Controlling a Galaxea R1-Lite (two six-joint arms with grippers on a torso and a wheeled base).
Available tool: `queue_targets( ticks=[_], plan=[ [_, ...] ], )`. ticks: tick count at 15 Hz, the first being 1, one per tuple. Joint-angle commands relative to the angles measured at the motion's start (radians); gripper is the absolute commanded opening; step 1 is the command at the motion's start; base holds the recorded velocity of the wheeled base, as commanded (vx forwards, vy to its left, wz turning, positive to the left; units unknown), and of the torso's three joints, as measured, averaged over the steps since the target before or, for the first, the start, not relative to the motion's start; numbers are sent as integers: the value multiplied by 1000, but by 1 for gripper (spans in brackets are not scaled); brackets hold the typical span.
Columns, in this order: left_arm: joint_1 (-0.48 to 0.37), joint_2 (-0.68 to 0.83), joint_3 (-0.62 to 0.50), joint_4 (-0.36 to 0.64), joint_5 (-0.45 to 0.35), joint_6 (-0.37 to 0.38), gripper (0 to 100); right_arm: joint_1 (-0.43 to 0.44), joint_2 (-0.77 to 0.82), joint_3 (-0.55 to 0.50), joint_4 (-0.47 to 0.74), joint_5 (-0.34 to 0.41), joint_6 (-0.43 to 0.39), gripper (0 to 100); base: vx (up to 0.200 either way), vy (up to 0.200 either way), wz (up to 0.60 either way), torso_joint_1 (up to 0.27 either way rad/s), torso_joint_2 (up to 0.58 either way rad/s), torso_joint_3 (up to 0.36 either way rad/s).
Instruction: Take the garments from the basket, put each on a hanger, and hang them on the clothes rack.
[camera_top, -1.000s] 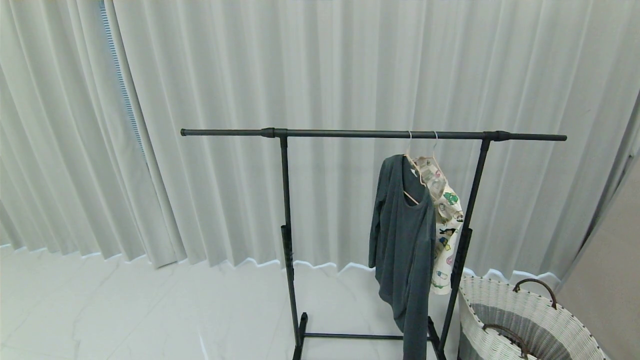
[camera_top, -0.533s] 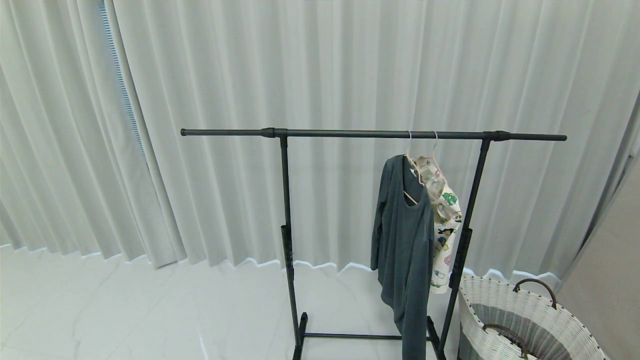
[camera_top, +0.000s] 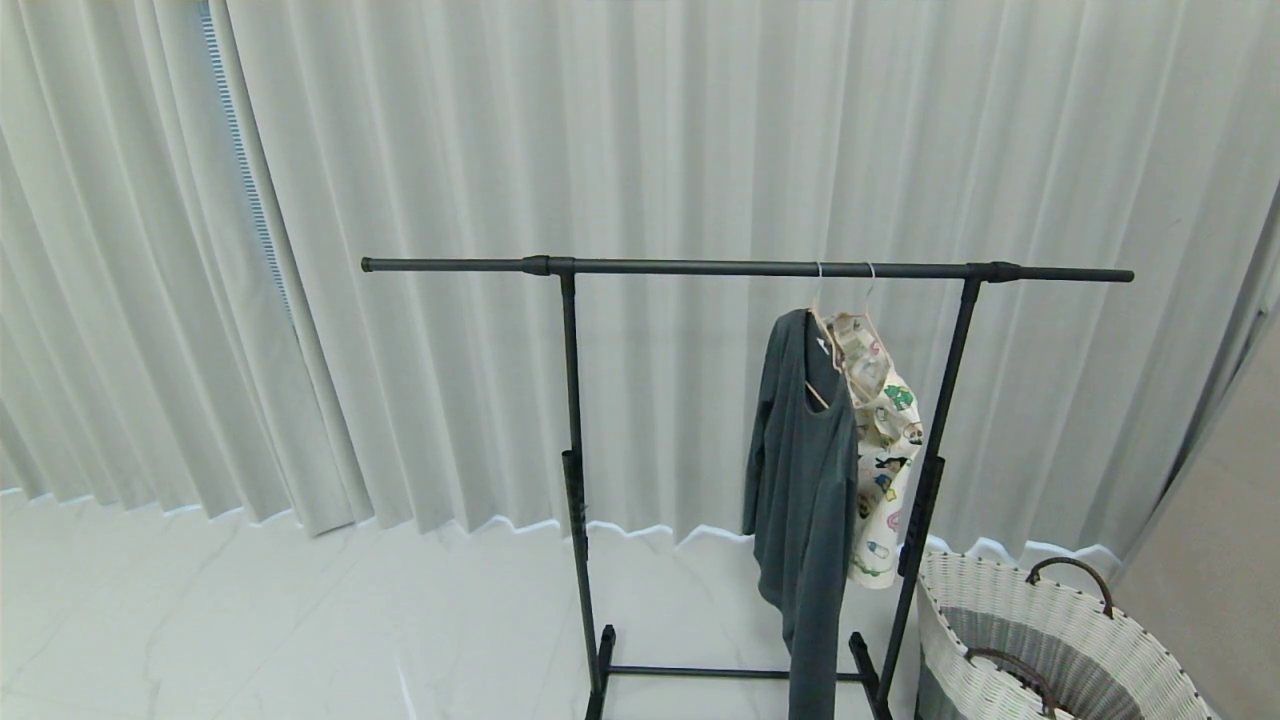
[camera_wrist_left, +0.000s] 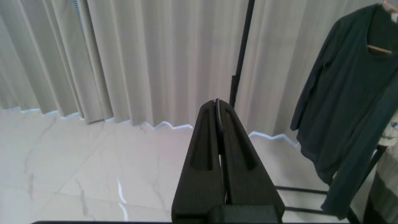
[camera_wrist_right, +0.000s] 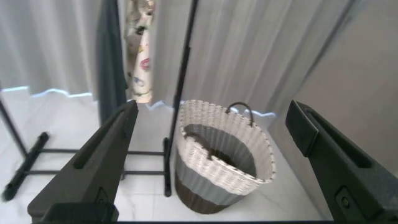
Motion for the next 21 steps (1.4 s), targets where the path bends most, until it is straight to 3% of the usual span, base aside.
queue_targets(
  ticks=[1, 2, 4, 6, 7, 9, 10, 12, 13, 15, 16, 19, 20, 21],
  plan=[
    [-2, -10, 0, 0, -2, 0, 0, 9, 8, 0, 2, 17, -1, 100, 0, 0, 0, 0, 0, 0],
    [-2, -10, 0, 0, -2, -2, 0, 89, 26, 0, 5, 54, 9, 100, 0, 0, 0, 0, 0, 0],
    [-2, -10, 0, -1, -1, -16, 0, 273, 25, -1, 6, 57, 38, 100, 0, 0, 0, 0, 0, 0],
    [-2, -10, 0, 0, 2, -23, 0, 262, 5, -1, 5, -9, 6, 100, 0, 0, 0, 0, 0, 0],
    [-2, -10, 0, 0, 2, -25, 0, 262, 5, -1, 5, -107, -6, 100, 0, 0, 0, 0, 0, 0],
    [-2, -10, 0, 0, 2, -25, 0, 242, 11, -1, 6, -112, 23, 100, 0, 0, 0, 0, 0, 0],
    [-2, -10, 0, 0, 2, -25, 0, 152, 62, -1, 6, -118, 34, 100, 0, 0, 0, 0, 0, 0],
    [-2, -10, 0, 0, 2, -25, 0, 172, -24, 0, 2, -86, 38, 100, 0, 0, 0, 0, 0, 0],
    [-2, -10, 0, 0, 2, -26, 0, 129, -73, 0, 2, -76, 51, 100, 0, 0, 0, 0, 0, 0],
    [-2, -8, 0, 0, 2, -23, 0, 127, -89, 0, 5, -99, 83, 100, 0, 0, 0, 0, 0, 0],
    [-2, -10, 0, 0, 2, -23, 100, 124, -75, -1, 6, -98, 72, 100, 0, 0, 0, 0, 0, 0],
    [-2, -10, 0, 0, 2, -23, 100, 122, -92, -1, 6, -106, 75, 100, 0, 0, 0, 0, 0, 0],
    [-2, -10, 0, 0, 2, -23, 100, 124, -92, -1, 6, -170, 81, 100, 0, 0, 0, 0, 0, 0],
    [-2, -10, 0, 0, 2, -23, 100, 124, -93, -1, 5, -175, 98, 100, 0, 0, 0, 0, 0, 0]
  ],
)
